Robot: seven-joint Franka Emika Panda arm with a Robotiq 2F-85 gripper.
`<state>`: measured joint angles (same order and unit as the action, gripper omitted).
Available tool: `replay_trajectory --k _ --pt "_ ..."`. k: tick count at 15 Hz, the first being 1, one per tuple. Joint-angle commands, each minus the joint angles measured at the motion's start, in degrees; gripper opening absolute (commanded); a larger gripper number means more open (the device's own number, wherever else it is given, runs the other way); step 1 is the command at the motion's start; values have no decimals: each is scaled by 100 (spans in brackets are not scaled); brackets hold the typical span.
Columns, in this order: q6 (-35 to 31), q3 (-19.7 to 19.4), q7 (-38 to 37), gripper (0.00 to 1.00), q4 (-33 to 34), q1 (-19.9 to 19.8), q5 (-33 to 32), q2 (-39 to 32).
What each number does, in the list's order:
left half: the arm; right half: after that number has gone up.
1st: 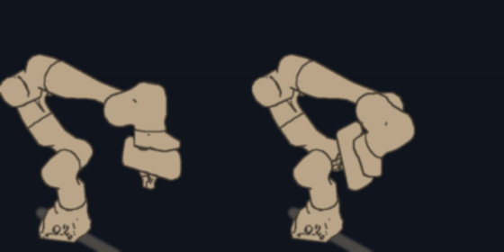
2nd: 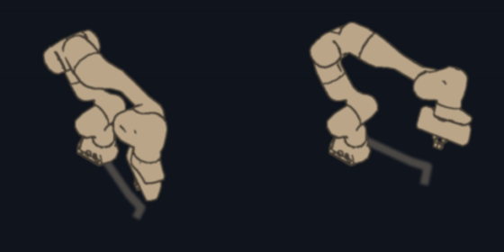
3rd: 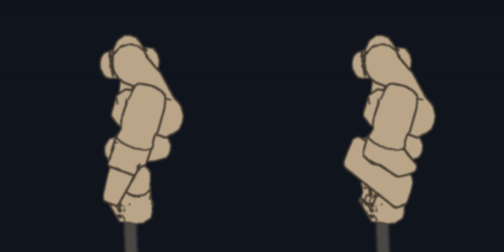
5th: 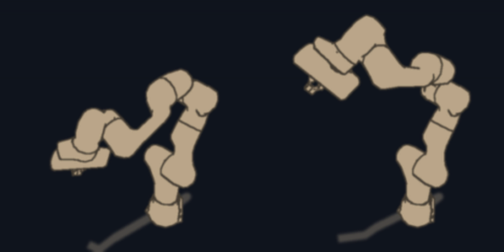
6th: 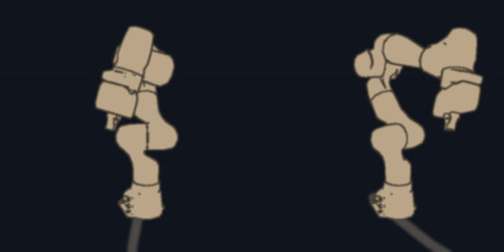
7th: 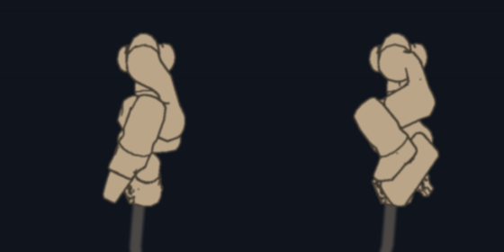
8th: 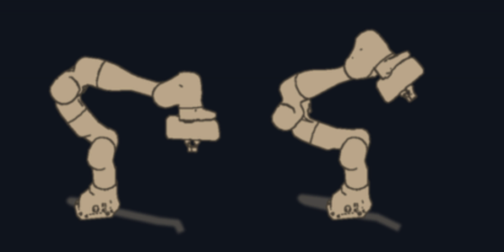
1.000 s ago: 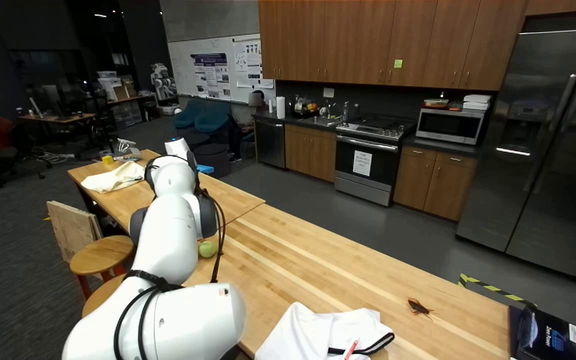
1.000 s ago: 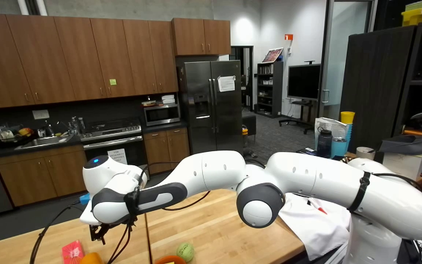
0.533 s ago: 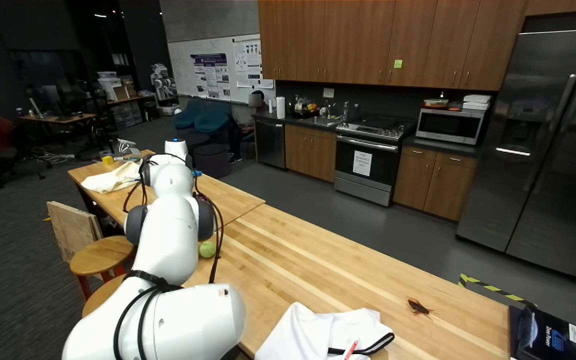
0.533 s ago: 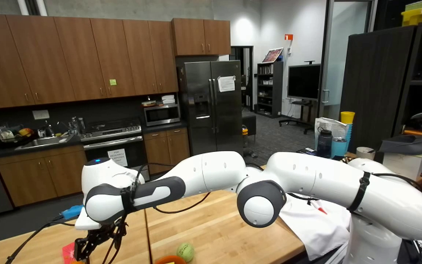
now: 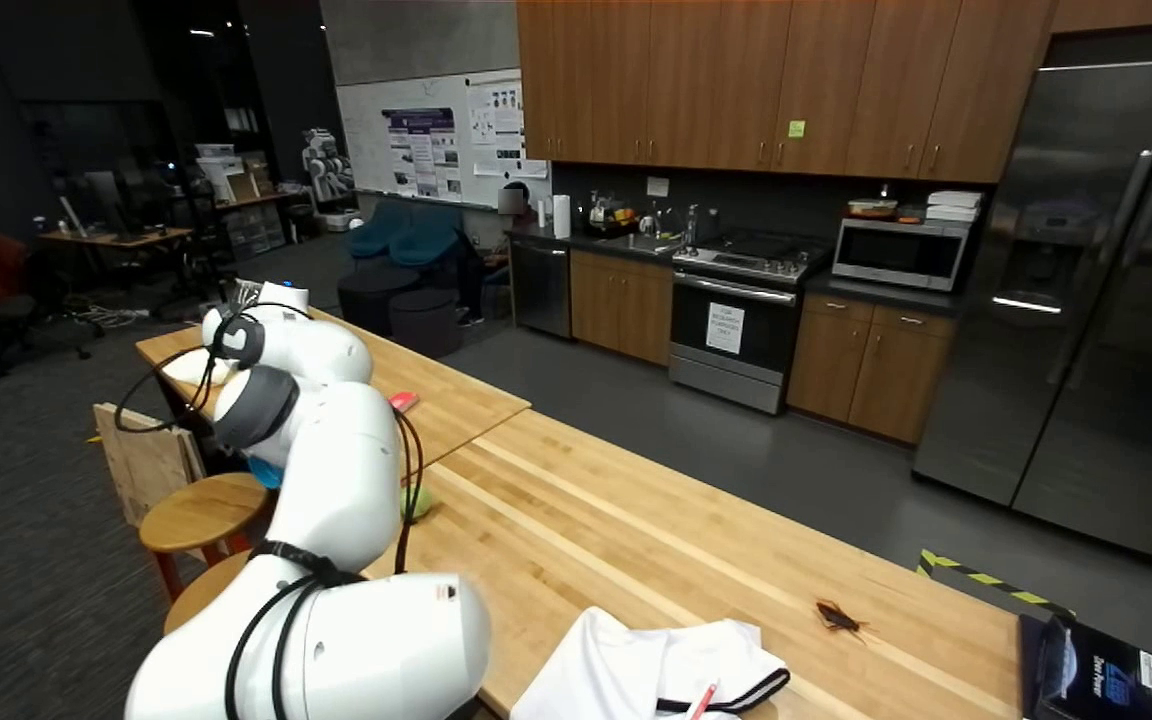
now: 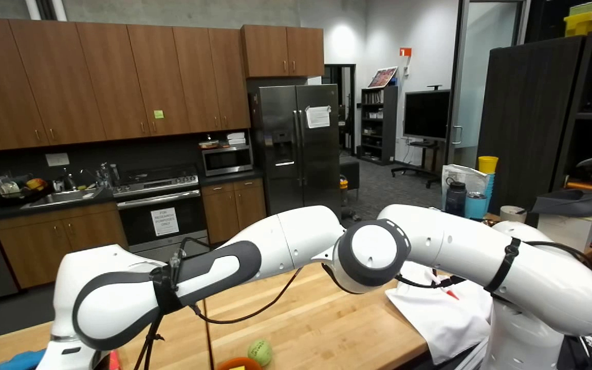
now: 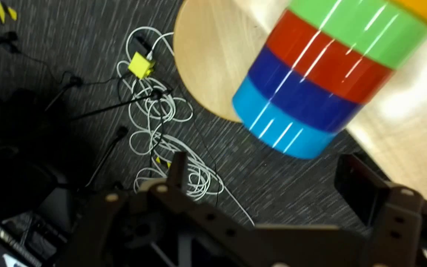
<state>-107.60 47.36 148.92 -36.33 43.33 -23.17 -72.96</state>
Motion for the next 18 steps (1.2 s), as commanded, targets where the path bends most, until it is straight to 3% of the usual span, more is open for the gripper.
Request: replay_trajectory --k 1,2,3,5,6,9,18 --pt "474 1575 -2 100 -377 -567 -1043 -187" --pt "721 1630 -8 100 -95 -479 -1233 -300" --pt "1085 1008 232 100 680 -62 -873 -339" --pt "1380 644 -50 100 800 -18 -1262 -251" --pt "1094 927 -6 100 287 -265 -1059 -170" --pt "1248 675 -6 100 560 -188 -1146 -232" --pt "1274 627 -21 100 651 -81 -1156 -239"
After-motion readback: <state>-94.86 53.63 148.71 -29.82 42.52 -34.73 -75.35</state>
